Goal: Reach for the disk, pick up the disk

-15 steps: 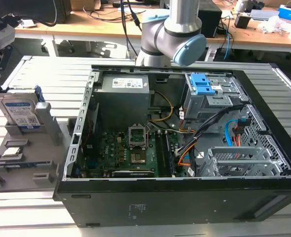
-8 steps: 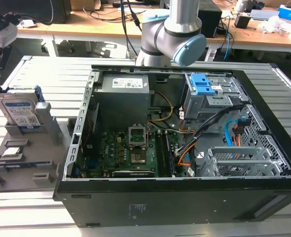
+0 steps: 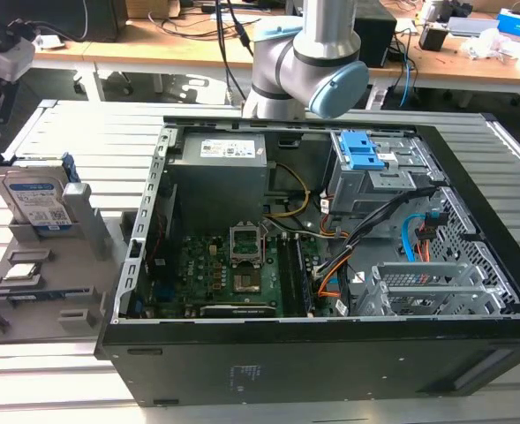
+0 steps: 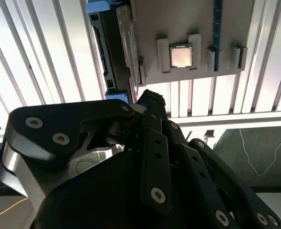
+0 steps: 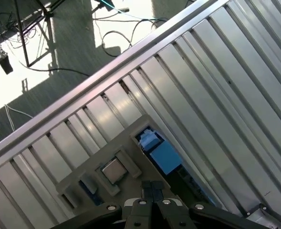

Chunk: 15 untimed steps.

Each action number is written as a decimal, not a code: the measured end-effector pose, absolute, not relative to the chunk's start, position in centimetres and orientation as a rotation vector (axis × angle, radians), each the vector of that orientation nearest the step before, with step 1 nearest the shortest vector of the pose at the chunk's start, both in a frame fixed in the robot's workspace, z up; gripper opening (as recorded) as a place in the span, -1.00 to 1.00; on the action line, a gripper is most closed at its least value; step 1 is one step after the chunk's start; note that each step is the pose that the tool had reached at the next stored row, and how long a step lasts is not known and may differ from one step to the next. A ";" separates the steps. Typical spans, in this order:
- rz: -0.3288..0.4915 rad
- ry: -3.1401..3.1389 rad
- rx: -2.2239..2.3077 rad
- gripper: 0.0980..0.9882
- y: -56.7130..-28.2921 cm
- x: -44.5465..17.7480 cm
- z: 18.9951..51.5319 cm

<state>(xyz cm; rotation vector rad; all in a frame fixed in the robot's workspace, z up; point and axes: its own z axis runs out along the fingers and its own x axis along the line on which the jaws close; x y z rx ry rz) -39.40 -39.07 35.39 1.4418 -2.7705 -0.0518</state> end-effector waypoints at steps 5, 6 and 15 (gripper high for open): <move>-0.051 -2.725 1.524 -0.98 -39.1 -39.4 35.4; -0.051 -2.715 1.542 -0.98 -39.1 -39.4 35.4; -0.049 -2.630 1.680 -0.98 -39.1 -39.4 35.4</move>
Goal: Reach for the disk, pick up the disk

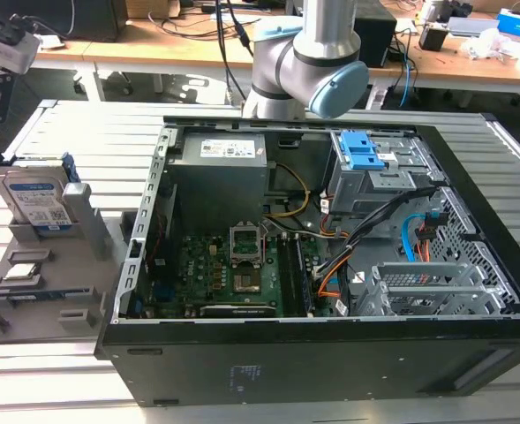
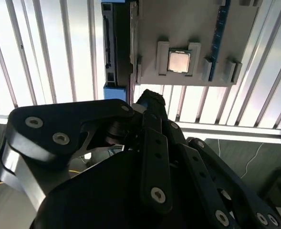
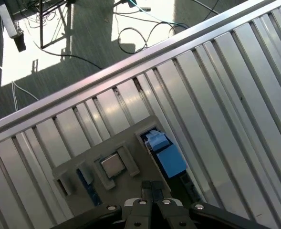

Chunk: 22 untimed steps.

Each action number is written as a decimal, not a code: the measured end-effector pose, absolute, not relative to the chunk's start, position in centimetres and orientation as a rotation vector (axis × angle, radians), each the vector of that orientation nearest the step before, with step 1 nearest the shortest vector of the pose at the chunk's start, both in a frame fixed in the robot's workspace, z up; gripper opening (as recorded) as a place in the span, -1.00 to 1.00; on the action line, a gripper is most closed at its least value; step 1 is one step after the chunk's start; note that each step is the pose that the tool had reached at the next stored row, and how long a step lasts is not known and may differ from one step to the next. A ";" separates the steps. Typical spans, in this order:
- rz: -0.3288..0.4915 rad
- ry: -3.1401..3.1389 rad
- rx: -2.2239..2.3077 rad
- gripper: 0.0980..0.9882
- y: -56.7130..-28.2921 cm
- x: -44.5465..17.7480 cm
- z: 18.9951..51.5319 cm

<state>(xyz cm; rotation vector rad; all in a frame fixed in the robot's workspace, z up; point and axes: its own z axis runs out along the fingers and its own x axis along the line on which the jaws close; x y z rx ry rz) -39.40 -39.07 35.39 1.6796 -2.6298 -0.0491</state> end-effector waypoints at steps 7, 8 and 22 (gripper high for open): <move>-0.047 -2.552 1.794 -0.98 -39.1 -39.4 35.4; -0.047 -2.534 1.818 -0.98 -39.1 -39.4 35.4; -0.043 -2.341 2.056 -0.98 -39.1 -39.4 35.4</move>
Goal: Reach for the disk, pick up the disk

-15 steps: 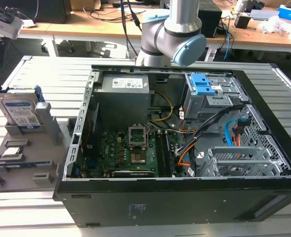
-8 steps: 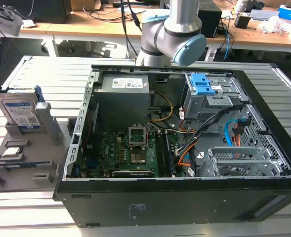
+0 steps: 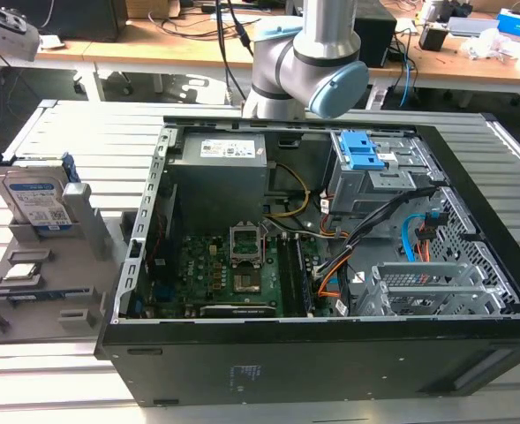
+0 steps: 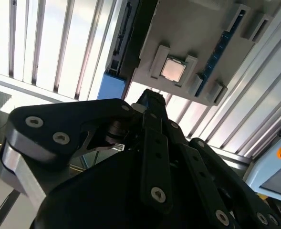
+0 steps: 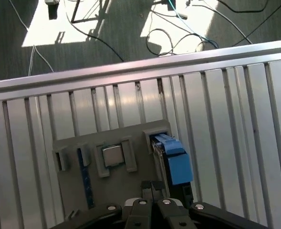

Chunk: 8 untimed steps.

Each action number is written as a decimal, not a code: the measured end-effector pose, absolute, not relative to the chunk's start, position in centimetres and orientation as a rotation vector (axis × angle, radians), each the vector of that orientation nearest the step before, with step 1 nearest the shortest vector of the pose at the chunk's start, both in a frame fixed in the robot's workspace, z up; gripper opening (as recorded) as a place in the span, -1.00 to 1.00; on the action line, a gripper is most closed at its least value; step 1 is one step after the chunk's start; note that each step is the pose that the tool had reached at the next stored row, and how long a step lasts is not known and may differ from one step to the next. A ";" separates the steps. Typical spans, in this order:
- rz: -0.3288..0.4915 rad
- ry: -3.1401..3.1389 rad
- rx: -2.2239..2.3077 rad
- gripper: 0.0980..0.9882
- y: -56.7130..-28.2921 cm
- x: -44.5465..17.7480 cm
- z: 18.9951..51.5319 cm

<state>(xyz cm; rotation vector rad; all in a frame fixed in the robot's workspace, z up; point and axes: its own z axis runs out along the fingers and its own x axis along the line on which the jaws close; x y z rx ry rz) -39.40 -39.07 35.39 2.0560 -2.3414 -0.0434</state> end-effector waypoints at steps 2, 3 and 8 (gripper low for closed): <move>-0.043 -2.321 2.078 -0.98 -39.1 -39.4 35.4; -0.043 -2.310 2.091 -0.98 -39.1 -39.4 35.4; -0.042 -2.256 2.148 -0.98 -39.1 -39.4 35.4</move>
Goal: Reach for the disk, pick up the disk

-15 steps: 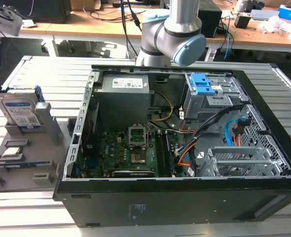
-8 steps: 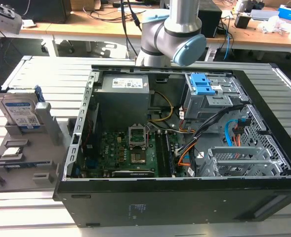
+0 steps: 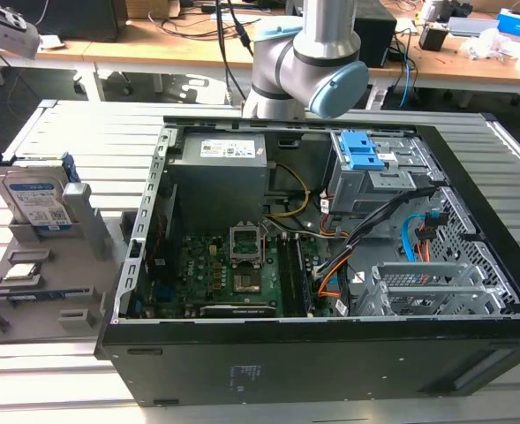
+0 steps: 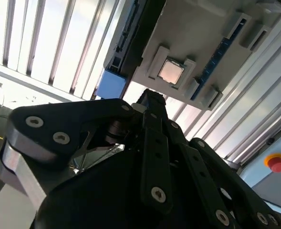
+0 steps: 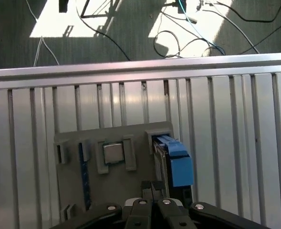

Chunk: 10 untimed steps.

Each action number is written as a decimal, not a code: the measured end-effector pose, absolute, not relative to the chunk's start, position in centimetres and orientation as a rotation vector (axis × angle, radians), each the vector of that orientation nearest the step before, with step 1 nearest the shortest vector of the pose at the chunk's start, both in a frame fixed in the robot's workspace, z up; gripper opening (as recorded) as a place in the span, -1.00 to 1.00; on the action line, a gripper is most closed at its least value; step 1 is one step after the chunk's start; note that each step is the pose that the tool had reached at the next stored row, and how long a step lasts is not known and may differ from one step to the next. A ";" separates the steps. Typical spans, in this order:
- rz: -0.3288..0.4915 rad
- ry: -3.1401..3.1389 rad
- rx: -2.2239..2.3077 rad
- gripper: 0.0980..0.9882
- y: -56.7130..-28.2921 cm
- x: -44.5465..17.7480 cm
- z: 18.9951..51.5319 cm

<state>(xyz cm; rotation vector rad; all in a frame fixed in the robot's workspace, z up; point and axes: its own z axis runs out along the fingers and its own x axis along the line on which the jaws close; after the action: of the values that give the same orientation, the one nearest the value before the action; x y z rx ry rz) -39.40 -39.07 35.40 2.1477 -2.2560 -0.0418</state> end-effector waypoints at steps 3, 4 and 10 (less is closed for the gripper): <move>-0.041 -2.222 2.182 -0.98 -39.1 -39.4 35.4; -0.041 -2.207 2.197 -0.98 -39.1 -39.4 35.4; -0.040 -2.171 2.232 -0.98 -39.1 -39.4 35.4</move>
<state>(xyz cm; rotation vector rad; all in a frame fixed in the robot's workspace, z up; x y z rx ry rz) -39.40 -39.07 35.40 2.2321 -2.1711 -0.0402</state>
